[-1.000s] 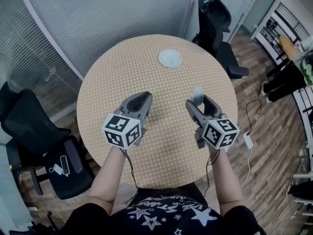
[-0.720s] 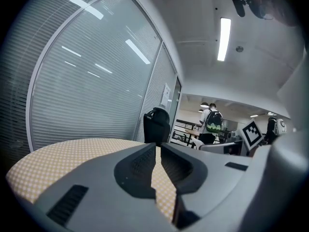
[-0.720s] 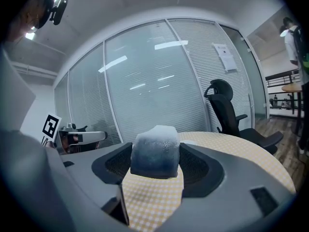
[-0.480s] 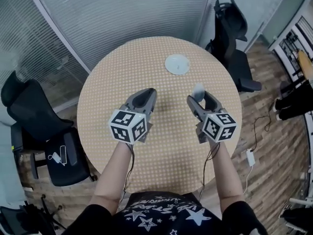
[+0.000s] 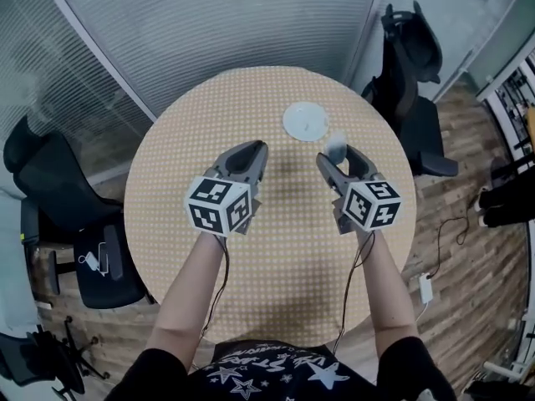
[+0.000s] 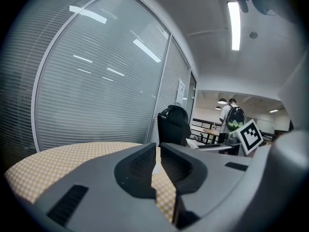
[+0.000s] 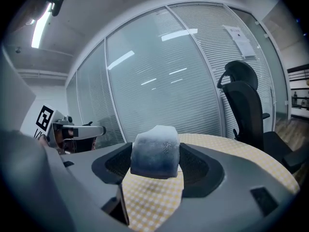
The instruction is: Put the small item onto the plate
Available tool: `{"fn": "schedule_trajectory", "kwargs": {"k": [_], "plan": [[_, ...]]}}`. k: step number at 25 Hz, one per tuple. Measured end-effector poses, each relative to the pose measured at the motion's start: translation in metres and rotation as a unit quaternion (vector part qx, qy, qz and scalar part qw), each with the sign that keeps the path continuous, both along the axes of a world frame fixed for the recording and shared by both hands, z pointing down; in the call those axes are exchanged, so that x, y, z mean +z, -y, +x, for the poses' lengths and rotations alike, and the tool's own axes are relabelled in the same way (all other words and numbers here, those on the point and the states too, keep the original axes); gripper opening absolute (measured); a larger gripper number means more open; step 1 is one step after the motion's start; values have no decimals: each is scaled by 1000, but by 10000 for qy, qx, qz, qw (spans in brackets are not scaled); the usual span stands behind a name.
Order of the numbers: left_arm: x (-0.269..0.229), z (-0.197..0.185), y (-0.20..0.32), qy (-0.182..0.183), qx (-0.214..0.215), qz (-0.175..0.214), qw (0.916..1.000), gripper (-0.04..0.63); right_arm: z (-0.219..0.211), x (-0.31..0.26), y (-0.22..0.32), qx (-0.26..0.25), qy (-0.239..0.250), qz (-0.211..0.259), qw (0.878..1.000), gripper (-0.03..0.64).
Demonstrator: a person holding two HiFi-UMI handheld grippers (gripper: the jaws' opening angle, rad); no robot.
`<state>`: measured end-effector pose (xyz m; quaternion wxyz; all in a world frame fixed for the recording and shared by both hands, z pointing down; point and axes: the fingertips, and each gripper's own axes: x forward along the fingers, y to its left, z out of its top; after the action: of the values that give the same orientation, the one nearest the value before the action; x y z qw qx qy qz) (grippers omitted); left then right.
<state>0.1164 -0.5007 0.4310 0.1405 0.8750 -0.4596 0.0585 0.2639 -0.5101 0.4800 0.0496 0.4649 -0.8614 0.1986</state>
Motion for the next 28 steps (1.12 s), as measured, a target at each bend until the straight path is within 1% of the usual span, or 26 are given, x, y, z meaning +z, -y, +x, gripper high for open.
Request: {"fn": "schedule_trajectory", "kwargs": {"k": [4,10,14,17,20,21,23,28], "plan": [[10,-2,26,162,34,-4,9999,34,-2,11,28,33,-16,-42,10000,307],[41,-7,64,172,-58,-212,9996,34,-4,47,71,162,-191,-253,9994,307],[66,-8,81,123,-42,-367,9992,34,-9,74,98,48,-518,-375,9979,307],[81,-8,95,182,-19,-413,9990,34,-15,90,117,-51,-773,-387,9962,307],[98,-9,105,241,-19,-468,9986,34,-23,110,135,-231,-1279,-351,9909,307],[103,-8,108,260,-23,-494,9984,34,-25,116,141,-288,-1382,-358,9893,307],[111,-6,114,277,-10,-545,9981,34,-27,126,152,-330,-1464,-438,9877,307],[125,1,125,248,65,-612,9978,34,-29,145,175,-390,-1560,-815,9836,307]]}}
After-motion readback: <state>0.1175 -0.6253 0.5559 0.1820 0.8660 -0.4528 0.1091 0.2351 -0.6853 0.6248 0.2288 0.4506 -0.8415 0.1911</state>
